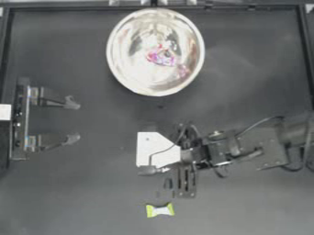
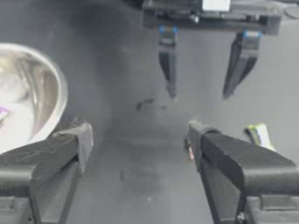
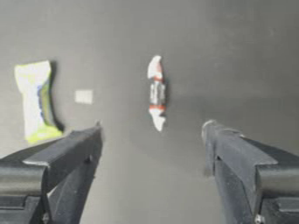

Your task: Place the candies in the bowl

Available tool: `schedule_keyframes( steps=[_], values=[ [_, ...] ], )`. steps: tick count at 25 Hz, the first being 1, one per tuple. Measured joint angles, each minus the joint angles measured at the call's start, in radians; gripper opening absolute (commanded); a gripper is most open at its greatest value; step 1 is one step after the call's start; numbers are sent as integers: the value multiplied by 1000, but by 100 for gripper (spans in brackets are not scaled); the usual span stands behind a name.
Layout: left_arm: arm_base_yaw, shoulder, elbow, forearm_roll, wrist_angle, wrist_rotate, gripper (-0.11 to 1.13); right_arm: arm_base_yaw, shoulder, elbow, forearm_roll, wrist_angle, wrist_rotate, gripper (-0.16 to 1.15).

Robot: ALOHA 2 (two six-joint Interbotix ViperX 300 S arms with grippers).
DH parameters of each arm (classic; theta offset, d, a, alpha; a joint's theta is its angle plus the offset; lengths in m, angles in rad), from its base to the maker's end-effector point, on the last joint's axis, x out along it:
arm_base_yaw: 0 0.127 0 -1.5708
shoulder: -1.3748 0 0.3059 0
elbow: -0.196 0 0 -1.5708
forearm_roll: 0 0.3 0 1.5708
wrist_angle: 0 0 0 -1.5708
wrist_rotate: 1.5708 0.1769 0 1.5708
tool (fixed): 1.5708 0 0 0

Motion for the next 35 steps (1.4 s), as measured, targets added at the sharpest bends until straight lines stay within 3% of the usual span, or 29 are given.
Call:
schedule_keyframes(
  steps=[9, 22, 35],
  values=[
    [0, 0, 11, 0, -11, -2, 96, -8, 98, -57, 5, 0, -41, 97],
    [0, 0, 12, 0, -11, 0, 96, -26, 155, -58, -3, -28, -44, 96],
    [0, 0, 11, -8, -17, -2, 96, -34, 193, -77, -23, -26, -44, 85]
  ],
)
